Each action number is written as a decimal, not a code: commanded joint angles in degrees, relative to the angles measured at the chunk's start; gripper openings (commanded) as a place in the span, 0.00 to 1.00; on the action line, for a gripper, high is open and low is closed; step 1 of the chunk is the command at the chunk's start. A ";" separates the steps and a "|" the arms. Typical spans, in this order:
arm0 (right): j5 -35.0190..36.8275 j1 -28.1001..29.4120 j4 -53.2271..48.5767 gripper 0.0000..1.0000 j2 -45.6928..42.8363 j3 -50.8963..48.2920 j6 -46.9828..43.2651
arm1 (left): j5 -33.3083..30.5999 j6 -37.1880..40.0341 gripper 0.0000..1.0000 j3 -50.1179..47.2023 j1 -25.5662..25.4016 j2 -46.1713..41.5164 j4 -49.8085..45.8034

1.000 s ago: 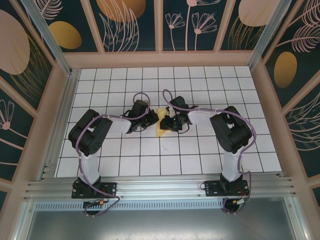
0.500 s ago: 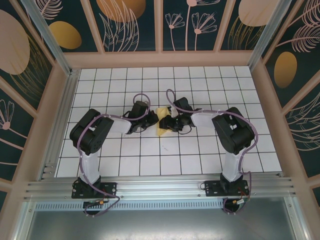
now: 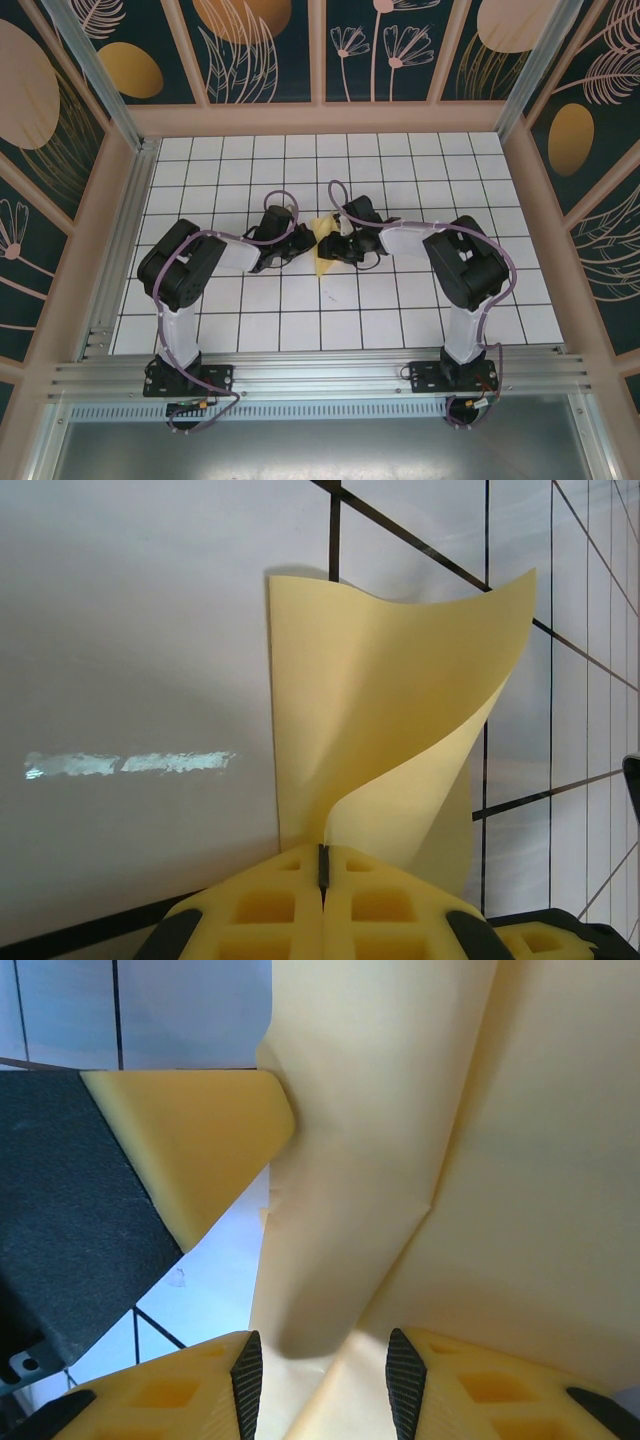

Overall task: Fold a paper plane with a square sheet of paper (pick it up from the middle)
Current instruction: Fourth fold the wing at the center of the table.

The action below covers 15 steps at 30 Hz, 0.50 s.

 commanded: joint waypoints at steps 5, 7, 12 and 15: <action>14.15 2.68 -8.99 0.40 3.87 0.01 -4.39 | 0.49 -1.17 0.00 -2.87 0.17 -2.13 0.59; 15.17 3.24 -9.24 0.38 4.04 -0.07 -4.82 | 0.57 -1.16 0.00 -2.91 0.18 -2.04 0.66; 16.29 3.95 -9.47 0.37 4.26 -0.38 -5.21 | -0.32 -0.48 0.00 -1.83 0.17 -1.57 -0.55; 17.21 4.03 -9.98 0.37 4.84 -0.25 -4.74 | -1.37 0.11 0.00 -0.78 0.12 -1.40 -1.93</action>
